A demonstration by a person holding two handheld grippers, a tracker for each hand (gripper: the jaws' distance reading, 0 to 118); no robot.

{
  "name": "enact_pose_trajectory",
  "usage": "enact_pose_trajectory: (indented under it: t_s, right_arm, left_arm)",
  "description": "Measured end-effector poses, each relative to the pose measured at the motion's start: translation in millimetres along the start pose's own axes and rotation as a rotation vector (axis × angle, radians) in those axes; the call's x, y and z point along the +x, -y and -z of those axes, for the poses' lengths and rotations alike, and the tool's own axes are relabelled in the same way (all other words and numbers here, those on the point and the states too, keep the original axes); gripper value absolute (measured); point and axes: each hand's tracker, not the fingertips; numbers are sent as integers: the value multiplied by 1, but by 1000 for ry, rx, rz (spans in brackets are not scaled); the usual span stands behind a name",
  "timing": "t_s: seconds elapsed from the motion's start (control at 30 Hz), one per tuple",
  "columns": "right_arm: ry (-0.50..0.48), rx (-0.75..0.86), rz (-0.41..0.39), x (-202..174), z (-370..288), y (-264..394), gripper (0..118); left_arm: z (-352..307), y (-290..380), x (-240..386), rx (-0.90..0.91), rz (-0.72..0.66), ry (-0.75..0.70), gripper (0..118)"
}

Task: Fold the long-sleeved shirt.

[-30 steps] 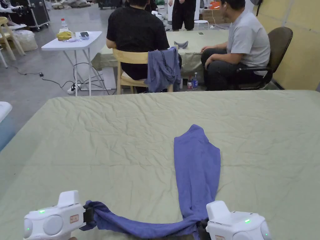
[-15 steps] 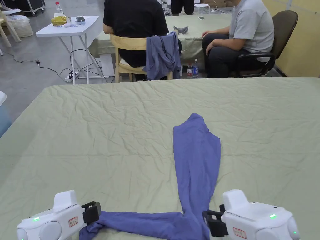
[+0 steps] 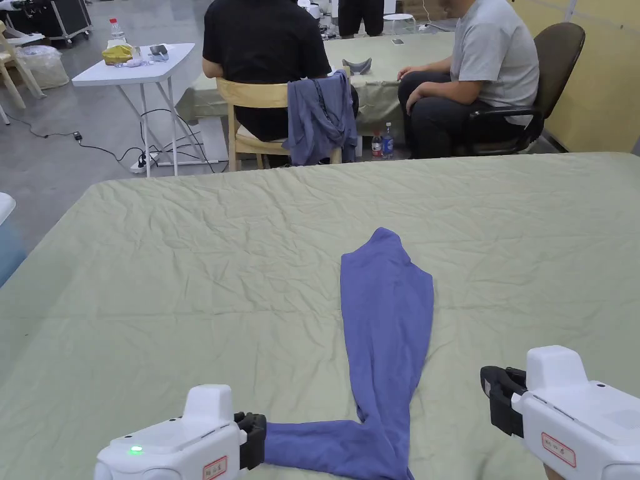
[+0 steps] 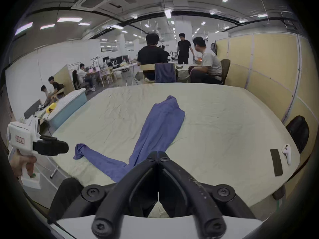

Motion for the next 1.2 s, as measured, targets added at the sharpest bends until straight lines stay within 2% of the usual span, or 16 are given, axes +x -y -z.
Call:
enact_pose_trajectory:
  t_s: [0.13, 0.17, 0.2, 0.23, 0.27, 0.3, 0.33, 0.53, 0.67, 0.73, 0.8, 0.9, 0.93, 0.97, 1.0, 1.2]
  right_arm:
    - [-13, -7, 29, 6, 6, 4, 1]
    - [-14, -12, 32, 7, 8, 6, 1]
    - [-14, -17, 34, 7, 11, 8, 1]
    - [-14, -23, 38, 8, 13, 9, 1]
    - [-16, -31, 44, 10, 17, 10, 1]
    - [-19, -38, 49, 11, 20, 11, 1]
    - [-19, -46, 53, 12, 24, 13, 1]
    - [-6, -94, 73, 23, 46, 19, 1]
    - [11, -136, 94, 33, 64, 24, 1]
    - [19, -156, 104, 37, 72, 26, 1]
    - [26, -169, 114, 42, 79, 30, 1]
    - [28, -195, 147, 48, 92, 32, 1]
    - [24, -197, 152, 49, 95, 32, 1]
    - [21, -200, 153, 51, 99, 31, 1]
    - [19, -202, 148, 51, 104, 30, 1]
    - [-55, -215, 59, 70, 158, -14, 1]
  left_arm:
    - [21, 1, 9, -130, 46, 19, 1]
    - [28, 1, 12, -155, 59, 14, 3]
    - [38, -1, 16, -190, 68, 16, 13]
    - [47, -1, 18, -219, 71, 4, 41]
    - [60, -2, 19, -256, 66, -3, 64]
    - [69, 0, 21, -266, 67, -15, 71]
    - [81, -1, 22, -258, 78, -10, 65]
    - [151, -1, 20, -320, 132, -58, 66]
    - [210, 10, 9, -434, 133, -92, 66]
    - [218, 13, 5, -407, 103, -69, 71]
    - [212, 4, 9, -421, 78, -76, 71]
    - [209, 7, 11, -422, 117, -81, 61]
    - [208, 7, 13, -412, 118, -87, 46]
    - [205, 6, 15, -392, 113, -88, 21]
    - [200, 4, 13, -347, 94, -59, 9]
    - [207, 5, 2, -387, 32, -40, 8]
